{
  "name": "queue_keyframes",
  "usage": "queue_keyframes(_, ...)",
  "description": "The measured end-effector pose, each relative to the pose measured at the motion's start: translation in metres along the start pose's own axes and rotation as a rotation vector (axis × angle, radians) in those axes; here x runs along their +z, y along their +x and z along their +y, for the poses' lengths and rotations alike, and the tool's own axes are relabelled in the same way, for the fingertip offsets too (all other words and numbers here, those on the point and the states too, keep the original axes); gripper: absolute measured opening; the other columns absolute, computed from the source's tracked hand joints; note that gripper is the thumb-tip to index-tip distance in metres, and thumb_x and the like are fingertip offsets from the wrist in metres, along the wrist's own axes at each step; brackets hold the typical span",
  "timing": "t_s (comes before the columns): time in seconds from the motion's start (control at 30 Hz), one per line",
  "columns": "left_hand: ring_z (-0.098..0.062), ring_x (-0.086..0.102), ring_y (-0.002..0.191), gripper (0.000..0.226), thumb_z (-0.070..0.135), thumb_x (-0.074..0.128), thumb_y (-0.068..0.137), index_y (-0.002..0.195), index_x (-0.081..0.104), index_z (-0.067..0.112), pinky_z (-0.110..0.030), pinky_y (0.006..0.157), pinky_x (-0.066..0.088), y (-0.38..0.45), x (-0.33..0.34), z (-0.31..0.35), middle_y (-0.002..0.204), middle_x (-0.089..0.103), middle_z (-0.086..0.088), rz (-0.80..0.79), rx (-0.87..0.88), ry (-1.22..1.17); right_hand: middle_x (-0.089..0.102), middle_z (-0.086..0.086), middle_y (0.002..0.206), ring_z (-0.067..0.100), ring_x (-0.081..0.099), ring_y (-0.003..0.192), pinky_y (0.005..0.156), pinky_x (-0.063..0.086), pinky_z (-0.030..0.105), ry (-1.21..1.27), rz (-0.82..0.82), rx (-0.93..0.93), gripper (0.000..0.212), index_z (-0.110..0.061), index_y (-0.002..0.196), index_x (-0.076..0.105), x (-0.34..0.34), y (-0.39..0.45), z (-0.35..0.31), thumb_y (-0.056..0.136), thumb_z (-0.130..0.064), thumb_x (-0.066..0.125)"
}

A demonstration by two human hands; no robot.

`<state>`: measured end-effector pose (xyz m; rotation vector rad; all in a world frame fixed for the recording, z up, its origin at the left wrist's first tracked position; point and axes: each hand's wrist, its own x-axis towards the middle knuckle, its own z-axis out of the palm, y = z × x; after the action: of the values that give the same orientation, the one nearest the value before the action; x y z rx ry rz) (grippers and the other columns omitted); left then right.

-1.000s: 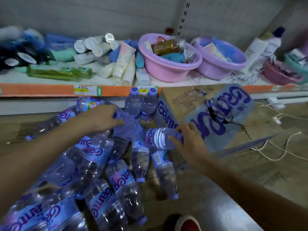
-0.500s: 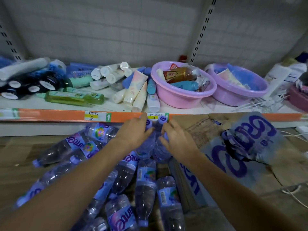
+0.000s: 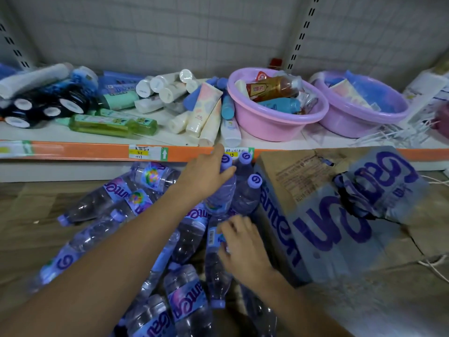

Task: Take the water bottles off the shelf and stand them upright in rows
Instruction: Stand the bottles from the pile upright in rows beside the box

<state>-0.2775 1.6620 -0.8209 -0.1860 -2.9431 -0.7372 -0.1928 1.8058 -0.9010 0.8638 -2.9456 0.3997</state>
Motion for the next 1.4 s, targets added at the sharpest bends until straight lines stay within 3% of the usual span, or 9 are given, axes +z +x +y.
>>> queue_keyframes(0.07, -0.042, 0.058, 0.085, 0.041, 0.039, 0.048, 0.092, 0.113, 0.038, 0.005, -0.034, 0.061, 0.033, 0.0, -0.002, -0.001, 0.073, 0.047, -0.013, -0.004, 0.007, -0.001, 0.053, -0.001, 0.098, 0.016, 0.047, 0.087, 0.068, 0.056, 0.026, -0.147, -0.314, -0.257, 0.027, -0.031, 0.089, 0.062, 0.038, -0.03, -0.009, 0.062, -0.033, 0.062)
queue_keyframes(0.13, -0.041, 0.057, 0.085, 0.042, 0.039, 0.047, 0.092, 0.113, 0.037, 0.005, -0.034, 0.061, 0.032, -0.001, -0.003, -0.001, 0.075, 0.044, -0.01, -0.02, -0.005, -0.001, 0.053, -0.007, 0.105, 0.014, 0.043, 0.086, 0.071, 0.053, 0.021, -0.296, -0.475, -0.297, 0.031, -0.037, 0.084, 0.067, 0.056, -0.042, -0.009, 0.069, -0.038, 0.04)
queue_keyframes(0.33, -0.038, 0.058, 0.082, 0.04, 0.039, 0.048, 0.092, 0.114, 0.035, 0.008, -0.033, 0.061, 0.035, -0.003, -0.002, -0.003, 0.077, 0.047, -0.008, -0.041, -0.032, -0.054, 0.064, -0.015, 0.111, 0.012, 0.054, 0.097, 0.088, 0.032, 0.028, -0.437, -0.584, -0.427, 0.034, -0.044, 0.089, 0.063, 0.045, -0.037, 0.002, 0.073, -0.037, 0.034)
queue_keyframes(0.5, -0.028, 0.047, 0.073, 0.042, 0.038, 0.051, 0.091, 0.116, 0.039, 0.007, -0.031, 0.063, 0.033, -0.006, -0.01, -0.004, 0.065, 0.041, -0.001, -0.128, -0.032, -0.097, 0.066, -0.016, 0.108, 0.012, 0.05, 0.11, 0.097, 0.042, 0.03, -0.146, -0.292, -0.507, 0.026, -0.041, 0.088, 0.065, 0.03, -0.033, 0.004, 0.072, -0.038, 0.045)
queue_keyframes(0.63, -0.03, 0.05, 0.078, 0.045, 0.037, 0.049, 0.092, 0.12, 0.039, 0.003, -0.031, 0.065, 0.033, -0.007, -0.015, 0.0, 0.077, 0.052, -0.012, -0.141, 0.006, -0.022, 0.064, -0.01, 0.11, 0.006, 0.058, 0.103, 0.087, 0.048, 0.025, 0.202, -0.033, -0.121, 0.027, -0.027, 0.108, 0.06, -0.015, -0.014, 0.006, 0.083, -0.038, 0.054)
queue_keyframes(0.8, -0.039, 0.056, 0.09, 0.042, 0.039, 0.047, 0.093, 0.112, 0.039, 0.003, -0.033, 0.066, 0.034, -0.012, -0.016, 0.002, 0.087, 0.056, -0.019, -0.152, 0.028, 0.042, 0.059, 0.0, 0.065, 0.003, 0.054, 0.058, 0.057, 0.041, 0.012, 0.668, 0.096, 0.317, 0.015, -0.017, 0.088, 0.054, -0.028, -0.019, 0.023, 0.084, -0.027, 0.065)
queue_keyframes(0.93, -0.038, 0.056, 0.092, 0.044, 0.041, 0.047, 0.092, 0.116, 0.041, 0.004, -0.033, 0.067, 0.033, -0.02, -0.017, -0.006, 0.086, 0.053, -0.015, -0.151, 0.066, 0.041, 0.057, -0.016, 0.054, 0.0, 0.054, 0.055, 0.051, 0.039, 0.011, 0.676, 0.229, 0.363, 0.016, -0.029, 0.079, 0.049, -0.036, -0.017, 0.019, 0.085, -0.027, 0.064)
queue_keyframes(1.07, -0.037, 0.055, 0.09, 0.043, 0.042, 0.047, 0.091, 0.115, 0.039, 0.006, -0.037, 0.068, 0.039, -0.031, -0.007, -0.017, 0.089, 0.054, -0.016, -0.163, 0.052, -0.011, 0.067, 0.002, 0.086, 0.016, 0.062, 0.077, 0.067, 0.051, 0.03, 0.622, 0.353, 0.368, 0.018, -0.019, 0.095, 0.058, -0.05, 0.002, 0.015, 0.085, -0.033, 0.063)
queue_keyframes(1.4, -0.037, 0.055, 0.101, 0.032, 0.025, 0.051, 0.092, 0.114, 0.044, 0.004, -0.036, 0.077, 0.04, -0.036, 0.015, -0.035, 0.11, 0.058, -0.026, -0.315, -0.11, -0.064, 0.065, 0.003, 0.105, 0.019, 0.062, 0.093, 0.078, 0.052, 0.04, 0.48, 0.183, 0.234, 0.032, -0.018, 0.112, 0.057, -0.044, 0.026, 0.0, 0.087, -0.038, 0.059)
